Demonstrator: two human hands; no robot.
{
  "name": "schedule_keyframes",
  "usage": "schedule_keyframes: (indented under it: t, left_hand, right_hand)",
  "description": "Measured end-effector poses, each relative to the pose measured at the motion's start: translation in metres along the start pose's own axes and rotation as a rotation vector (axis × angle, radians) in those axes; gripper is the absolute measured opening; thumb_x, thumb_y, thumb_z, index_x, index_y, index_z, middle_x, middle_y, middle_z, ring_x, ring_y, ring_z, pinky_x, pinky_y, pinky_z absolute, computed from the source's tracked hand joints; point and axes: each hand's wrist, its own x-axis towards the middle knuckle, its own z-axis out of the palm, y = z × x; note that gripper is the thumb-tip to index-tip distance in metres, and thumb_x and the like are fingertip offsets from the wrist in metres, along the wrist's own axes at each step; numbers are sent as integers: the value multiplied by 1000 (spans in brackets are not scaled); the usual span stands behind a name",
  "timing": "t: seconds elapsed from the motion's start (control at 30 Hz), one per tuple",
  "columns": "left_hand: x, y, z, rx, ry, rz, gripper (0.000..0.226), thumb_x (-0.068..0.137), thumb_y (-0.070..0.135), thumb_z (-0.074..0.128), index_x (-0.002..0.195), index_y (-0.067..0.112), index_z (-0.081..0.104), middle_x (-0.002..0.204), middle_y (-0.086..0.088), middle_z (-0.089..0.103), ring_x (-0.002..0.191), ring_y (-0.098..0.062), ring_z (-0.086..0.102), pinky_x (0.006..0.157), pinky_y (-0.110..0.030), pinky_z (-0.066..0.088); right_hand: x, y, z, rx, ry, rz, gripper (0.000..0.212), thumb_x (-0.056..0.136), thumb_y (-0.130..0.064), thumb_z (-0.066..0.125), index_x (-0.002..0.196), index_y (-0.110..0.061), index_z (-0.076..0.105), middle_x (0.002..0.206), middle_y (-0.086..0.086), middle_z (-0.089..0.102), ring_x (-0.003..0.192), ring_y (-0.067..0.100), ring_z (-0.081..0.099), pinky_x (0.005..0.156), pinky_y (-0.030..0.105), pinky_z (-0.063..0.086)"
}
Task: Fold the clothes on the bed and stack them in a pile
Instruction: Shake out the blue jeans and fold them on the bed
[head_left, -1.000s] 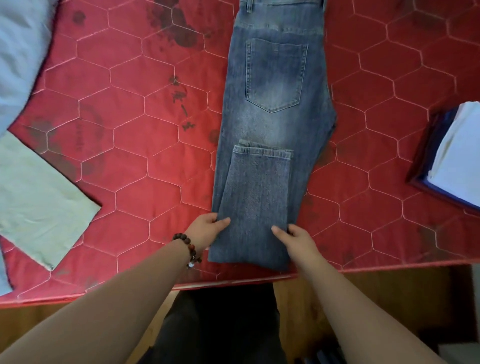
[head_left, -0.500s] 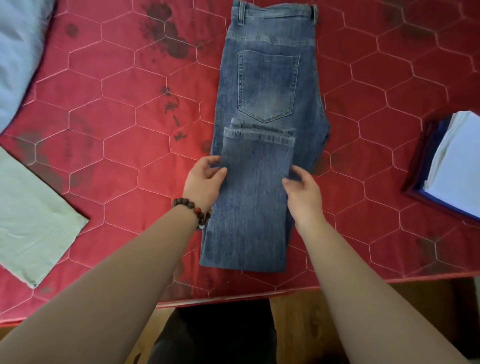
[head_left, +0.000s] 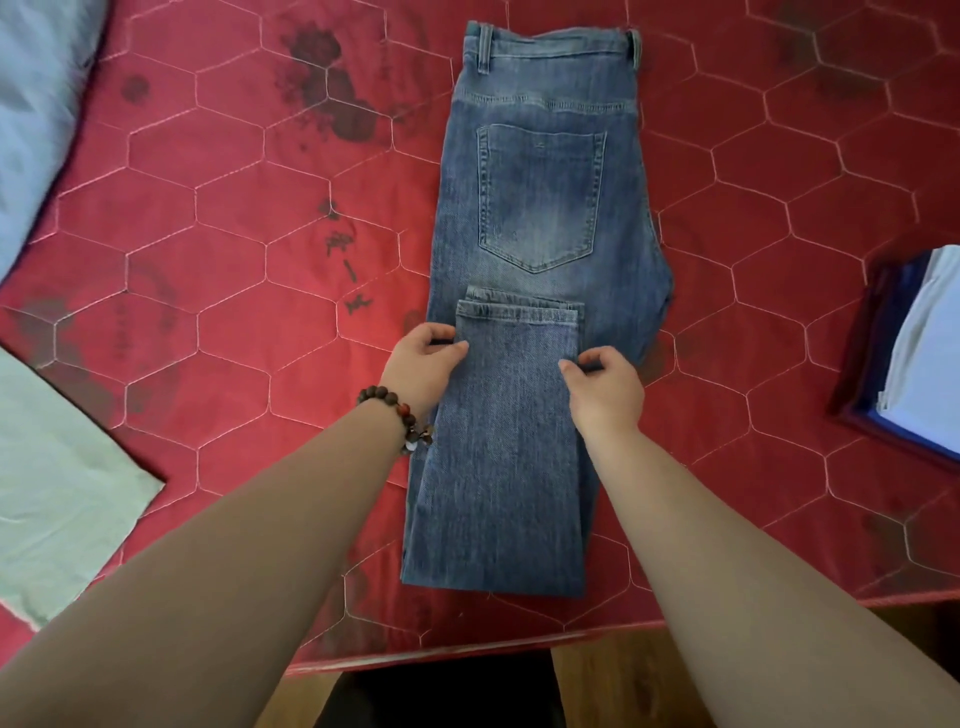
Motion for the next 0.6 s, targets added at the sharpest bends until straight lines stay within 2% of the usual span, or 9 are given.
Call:
schedule_keyframes:
  t: [0.07,0.17,0.27,0.43,0.6]
  left_hand:
    - [4,4,-3,1,-60,-56,29,89,23,68,116,13,63,101,-10,67,80,-22,59,76,-42,53]
    - [8,8,-6,41,-90,-79,24,86,25,72,109,18,68,86,-4,68,75,-20,58,72,-34,52]
    - [11,10,-6,74,-84,-100,27,82,25,76,107,16,70,88,-4,71,76,-19,63,77,-35,57]
    - [9,11,4,254,6,52,16,85,27,73,95,15,67,75,4,61,61,-7,54,57,-20,44]
    - [5,7,-3,154,53,117,15,90,26,67,92,11,65,80,-2,67,66,-14,61,58,-27,49]
  right_hand:
    - [-1,-1,3,-13,24,38,19,91,-29,64,78,-19,55,66,-10,53,60,8,49,49,23,31]
    - [-2,-1,2,8,55,59,20,94,-24,60,78,-16,51,65,-8,50,57,8,45,49,24,31]
    - [-2,1,-3,0,42,34,20,96,-22,56,79,-15,47,63,-6,47,54,8,42,45,19,29]
    - [0,-3,-10,-62,-67,-52,16,95,-23,58,85,-13,52,65,-7,49,56,7,44,50,19,32]
    - [-4,-6,-8,61,-43,-167,10,95,-19,60,90,-12,56,75,-11,55,67,1,50,59,8,37]
